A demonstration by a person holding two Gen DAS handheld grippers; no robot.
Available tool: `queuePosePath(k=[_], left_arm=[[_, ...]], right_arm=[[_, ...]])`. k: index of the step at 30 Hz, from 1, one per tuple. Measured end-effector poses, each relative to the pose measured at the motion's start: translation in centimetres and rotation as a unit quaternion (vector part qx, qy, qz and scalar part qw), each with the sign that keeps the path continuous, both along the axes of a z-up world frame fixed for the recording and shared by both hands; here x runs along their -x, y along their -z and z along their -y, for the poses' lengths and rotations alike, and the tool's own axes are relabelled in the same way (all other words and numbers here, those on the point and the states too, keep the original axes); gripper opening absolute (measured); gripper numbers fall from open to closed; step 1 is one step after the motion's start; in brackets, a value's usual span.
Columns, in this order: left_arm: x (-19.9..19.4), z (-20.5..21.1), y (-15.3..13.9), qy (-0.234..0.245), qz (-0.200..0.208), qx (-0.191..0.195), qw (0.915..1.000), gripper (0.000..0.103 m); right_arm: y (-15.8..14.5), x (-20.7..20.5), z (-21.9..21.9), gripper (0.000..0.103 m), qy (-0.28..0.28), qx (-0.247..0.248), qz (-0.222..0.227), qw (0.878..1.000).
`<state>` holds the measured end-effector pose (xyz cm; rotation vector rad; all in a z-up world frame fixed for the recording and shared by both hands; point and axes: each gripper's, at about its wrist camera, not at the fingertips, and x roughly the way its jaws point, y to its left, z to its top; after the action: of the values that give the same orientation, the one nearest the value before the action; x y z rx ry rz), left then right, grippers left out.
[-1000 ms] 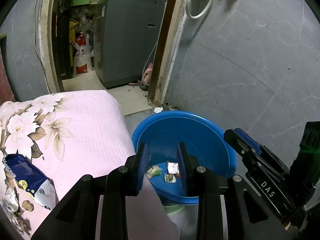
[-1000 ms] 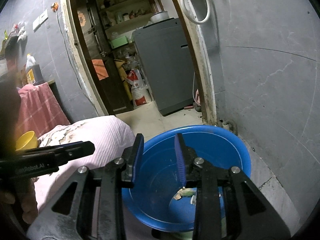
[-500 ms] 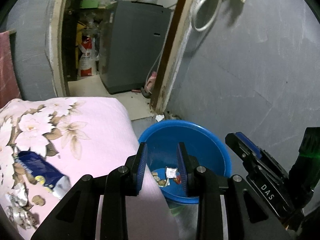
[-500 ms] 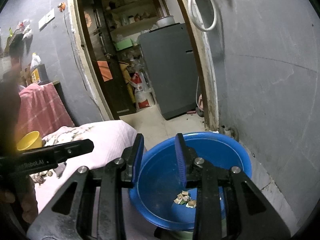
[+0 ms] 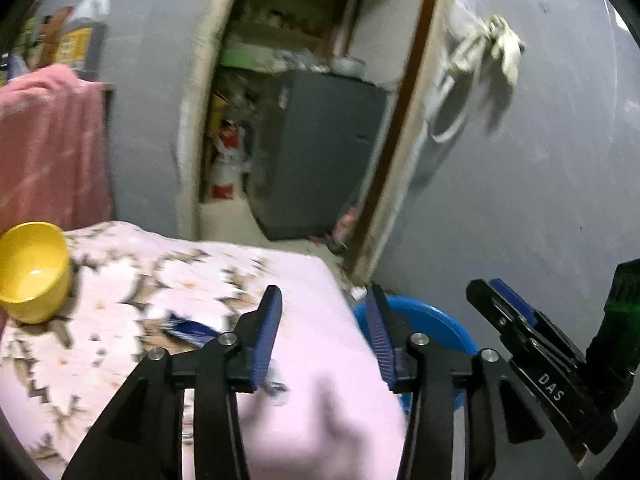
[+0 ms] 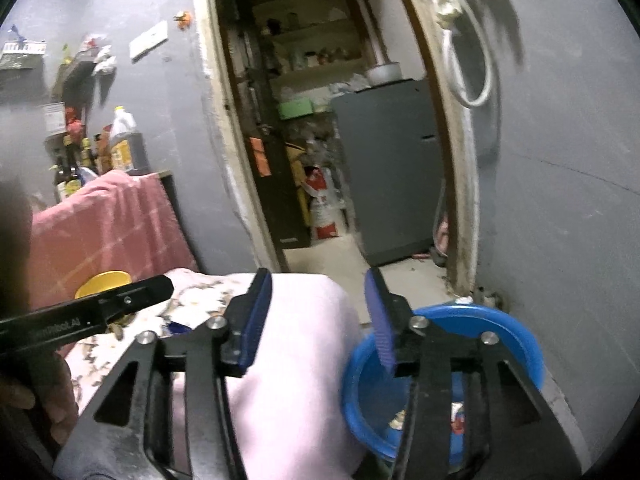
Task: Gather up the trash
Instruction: 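Bring both tools back over the remaining trash on the cloth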
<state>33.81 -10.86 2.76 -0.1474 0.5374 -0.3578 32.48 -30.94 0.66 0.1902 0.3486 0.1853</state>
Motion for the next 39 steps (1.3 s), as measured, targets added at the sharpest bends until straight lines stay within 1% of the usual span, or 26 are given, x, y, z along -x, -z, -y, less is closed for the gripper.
queuePosePath(k=[2,3,4,5,7,8,10,12,14,15,16,18,26,30,35,39], left_arm=[[0.5,-1.9,-0.4,-0.017,0.008,0.002,0.9998,0.045],[0.9,-2.9,-0.6,-0.028,0.014,0.004,0.9995,0.050],[1.2,-3.5,-0.7,-0.036,0.019,0.006,0.9992,0.054],[1.6,-4.5,-0.9,-0.047,0.025,0.008,0.9985,0.056],[2.5,-6.3,-1.1,-0.065,0.035,0.012,0.9972,0.062],[2.9,-7.3,-1.2,-0.074,0.039,0.015,0.9964,0.065],[3.6,-8.5,-1.2,-0.088,0.048,0.020,0.9948,0.081],[4.9,-10.4,-1.4,-0.100,0.065,0.029,0.9925,0.086],[5.7,-11.7,-1.6,-0.114,0.079,0.027,0.9900,0.090],[6.2,-12.3,-1.6,-0.121,0.086,0.026,0.9886,0.098],[6.7,-12.9,-1.6,-0.128,0.093,0.027,0.9870,0.100],[7.9,-14.1,-1.5,-0.142,0.109,0.034,0.9832,0.100],[10.3,-17.4,-0.6,-0.185,0.126,0.018,0.9746,0.101],[10.8,-18.6,0.0,-0.200,0.126,0.015,0.9716,0.101],[10.7,-19.5,0.8,-0.210,0.118,0.005,0.9706,0.101],[10.4,-20.3,1.6,-0.218,0.107,-0.003,0.9700,0.101]], right_arm=[[-0.5,0.2,-1.4,0.065,-0.007,0.003,0.010,1.000],[-0.8,0.3,-2.1,0.068,-0.012,0.003,0.014,1.000],[-1.0,0.3,-2.7,0.073,-0.015,0.004,0.017,1.000],[-1.1,0.5,-3.2,0.075,-0.019,0.005,0.021,1.000],[-1.5,0.8,-4.5,0.085,-0.026,0.004,0.032,0.999],[-1.7,0.9,-5.2,0.087,-0.029,0.005,0.037,0.999],[-2.1,1.1,-6.3,0.097,-0.034,0.005,0.046,0.998],[-2.5,1.4,-7.5,0.103,-0.038,0.004,0.057,0.998],[-2.8,1.8,-8.6,0.103,-0.039,0.005,0.067,0.997],[-2.9,2.1,-9.1,0.103,-0.042,0.006,0.073,0.996],[-3.1,2.3,-9.7,0.103,-0.046,0.007,0.077,0.996],[-3.3,2.8,-10.8,0.103,-0.056,0.010,0.086,0.995],[-3.5,4.6,-14.2,0.103,-0.082,0.029,0.118,0.989],[-3.1,5.1,-15.6,0.103,-0.093,0.042,0.124,0.987],[-2.1,4.8,-16.9,0.103,-0.105,0.052,0.106,0.987],[-0.8,3.8,-17.9,0.103,-0.117,0.055,0.071,0.989]])
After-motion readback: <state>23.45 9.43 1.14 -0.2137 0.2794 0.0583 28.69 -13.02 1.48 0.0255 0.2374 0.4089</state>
